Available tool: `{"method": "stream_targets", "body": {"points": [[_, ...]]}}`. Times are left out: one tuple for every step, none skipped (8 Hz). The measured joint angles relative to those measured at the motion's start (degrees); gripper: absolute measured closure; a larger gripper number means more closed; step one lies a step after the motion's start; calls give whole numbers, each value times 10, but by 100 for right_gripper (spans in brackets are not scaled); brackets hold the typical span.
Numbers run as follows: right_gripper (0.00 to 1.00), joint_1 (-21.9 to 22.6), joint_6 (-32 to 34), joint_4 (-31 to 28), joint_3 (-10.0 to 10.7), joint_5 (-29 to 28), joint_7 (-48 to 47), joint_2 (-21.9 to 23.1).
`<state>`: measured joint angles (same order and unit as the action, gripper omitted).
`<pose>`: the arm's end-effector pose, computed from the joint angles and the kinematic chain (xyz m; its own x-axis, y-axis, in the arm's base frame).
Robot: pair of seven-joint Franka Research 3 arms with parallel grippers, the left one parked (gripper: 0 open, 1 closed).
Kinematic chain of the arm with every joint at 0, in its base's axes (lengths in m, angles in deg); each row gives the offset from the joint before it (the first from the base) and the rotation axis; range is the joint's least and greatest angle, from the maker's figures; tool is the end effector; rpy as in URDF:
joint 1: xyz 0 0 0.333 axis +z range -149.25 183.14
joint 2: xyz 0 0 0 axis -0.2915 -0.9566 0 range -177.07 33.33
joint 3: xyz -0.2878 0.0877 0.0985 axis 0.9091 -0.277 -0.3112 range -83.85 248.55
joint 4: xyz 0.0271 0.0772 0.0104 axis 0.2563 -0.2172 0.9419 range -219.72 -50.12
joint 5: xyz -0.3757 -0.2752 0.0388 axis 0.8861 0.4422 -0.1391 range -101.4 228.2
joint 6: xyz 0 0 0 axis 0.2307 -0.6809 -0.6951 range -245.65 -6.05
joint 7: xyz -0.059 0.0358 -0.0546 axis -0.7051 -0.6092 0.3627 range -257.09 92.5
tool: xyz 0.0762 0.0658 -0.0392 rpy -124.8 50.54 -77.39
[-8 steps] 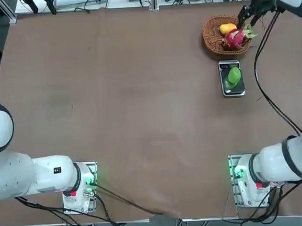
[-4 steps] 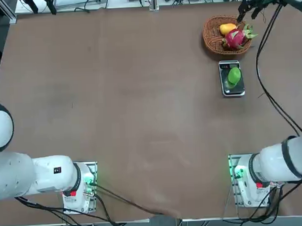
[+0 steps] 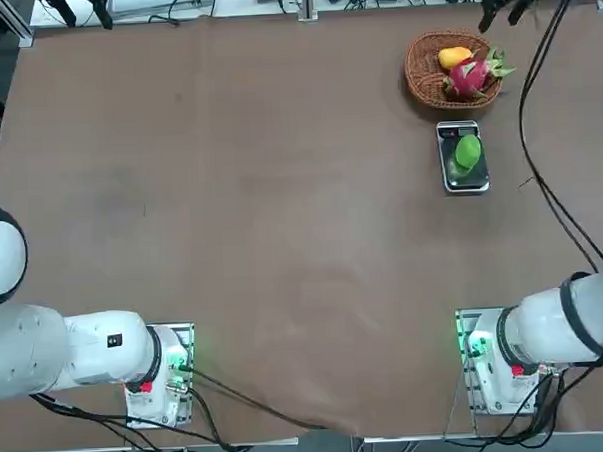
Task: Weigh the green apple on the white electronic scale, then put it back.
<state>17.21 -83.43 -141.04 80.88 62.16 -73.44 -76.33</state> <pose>0.6625 0.0215 0.5194 0.9838 0.1790 0.0121 0.1793 -0.9836 -0.0217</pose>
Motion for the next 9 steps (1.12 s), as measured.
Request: {"method": "stream_targets", "body": {"points": [[0,0,31,25,0,0,-1,5],[0,0,50,39,0,0,-1,14],[0,0,61,44,0,0,-1,25],[0,0,72,44,0,0,-1,35],[0,0,83,44,0,0,-7,42],[0,0,87,39,0,0,-16,44],[0,0,80,22,0,0,-19,44],[0,0,51,-10,0,0,-21,46],[0,0,1,-62,0,0,-22,52]]}}
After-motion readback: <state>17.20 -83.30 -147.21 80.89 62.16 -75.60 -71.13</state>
